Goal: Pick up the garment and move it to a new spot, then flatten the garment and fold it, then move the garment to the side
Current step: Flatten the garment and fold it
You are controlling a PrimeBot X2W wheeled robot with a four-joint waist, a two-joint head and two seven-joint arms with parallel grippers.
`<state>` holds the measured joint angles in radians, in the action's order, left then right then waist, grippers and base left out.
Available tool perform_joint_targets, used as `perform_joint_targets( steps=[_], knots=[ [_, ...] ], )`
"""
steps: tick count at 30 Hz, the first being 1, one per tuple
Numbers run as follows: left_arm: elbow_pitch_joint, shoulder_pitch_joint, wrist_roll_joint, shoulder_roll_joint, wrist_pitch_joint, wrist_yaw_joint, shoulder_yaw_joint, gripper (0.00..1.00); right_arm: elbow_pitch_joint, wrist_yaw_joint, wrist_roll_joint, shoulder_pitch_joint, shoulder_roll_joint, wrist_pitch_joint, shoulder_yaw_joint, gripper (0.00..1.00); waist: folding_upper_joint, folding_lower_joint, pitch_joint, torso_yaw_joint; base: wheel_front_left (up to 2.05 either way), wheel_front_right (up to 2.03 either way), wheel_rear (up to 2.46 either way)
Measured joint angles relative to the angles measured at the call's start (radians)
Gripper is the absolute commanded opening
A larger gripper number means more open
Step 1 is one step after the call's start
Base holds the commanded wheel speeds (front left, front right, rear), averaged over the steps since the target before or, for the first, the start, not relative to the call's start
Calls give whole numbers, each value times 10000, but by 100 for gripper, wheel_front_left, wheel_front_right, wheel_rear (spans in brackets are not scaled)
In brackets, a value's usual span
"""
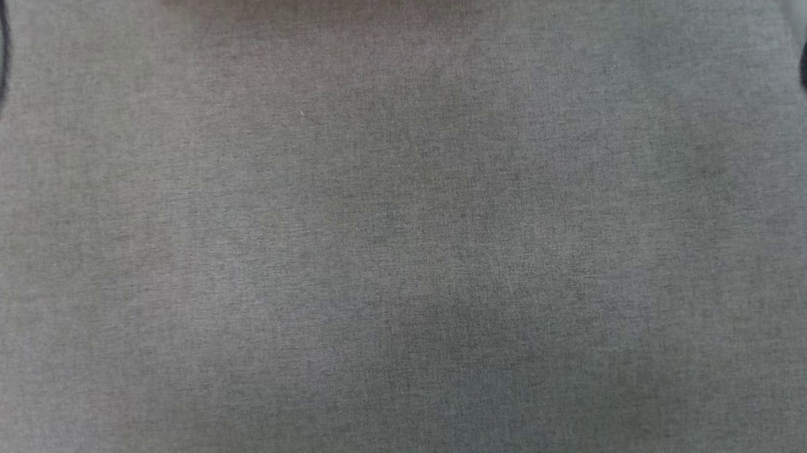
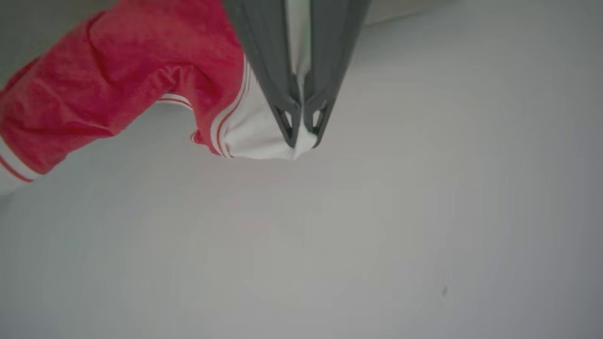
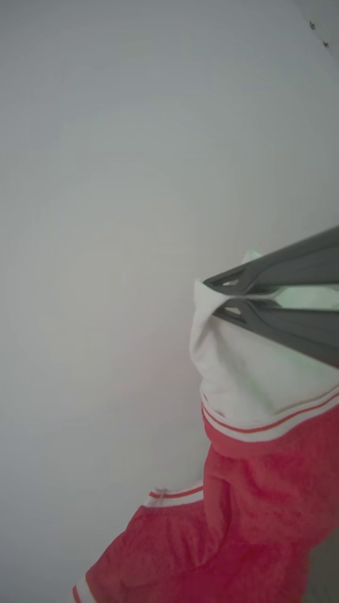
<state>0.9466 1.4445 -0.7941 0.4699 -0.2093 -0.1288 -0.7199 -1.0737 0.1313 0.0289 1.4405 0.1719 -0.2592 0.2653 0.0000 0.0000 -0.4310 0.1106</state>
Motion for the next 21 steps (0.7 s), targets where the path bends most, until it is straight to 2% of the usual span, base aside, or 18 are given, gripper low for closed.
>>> perform_joint_targets(
  steps=[4,9,11,14,19,21],
  knots=[
    [-167,-954,-731,196,821,0,-616,0,-353,-2,1143,-872,-136,336,721,0,0,0,275,8,0,0,0],
    [-1281,-2346,-2033,610,2010,0,-1269,0,316,0,2759,-2311,-98,1120,2017,0,0,0,783,-15,0,0,0],
    [-1789,-2908,-2564,890,2399,-2,-1434,0,1005,0,3538,-2987,199,1459,2614,0,0,0,1016,-29,0,0,0],
    [-2775,-3849,-3329,1463,2959,-2,-1634,0,2259,-2,4418,-3997,974,1965,3478,0,0,0,1371,-67,0,0,0],
    [-4583,-5627,-4031,2627,3563,12,-1985,0,4483,-2,5450,-5653,2410,2577,4155,0,0,0,1940,-172,0,0,0],
    [-5474,-6373,-4199,3081,3666,219,-2056,0,5409,-2,5609,-6365,2997,2809,4362,0,1,0,2154,-201,0,0,0]
  ],
)
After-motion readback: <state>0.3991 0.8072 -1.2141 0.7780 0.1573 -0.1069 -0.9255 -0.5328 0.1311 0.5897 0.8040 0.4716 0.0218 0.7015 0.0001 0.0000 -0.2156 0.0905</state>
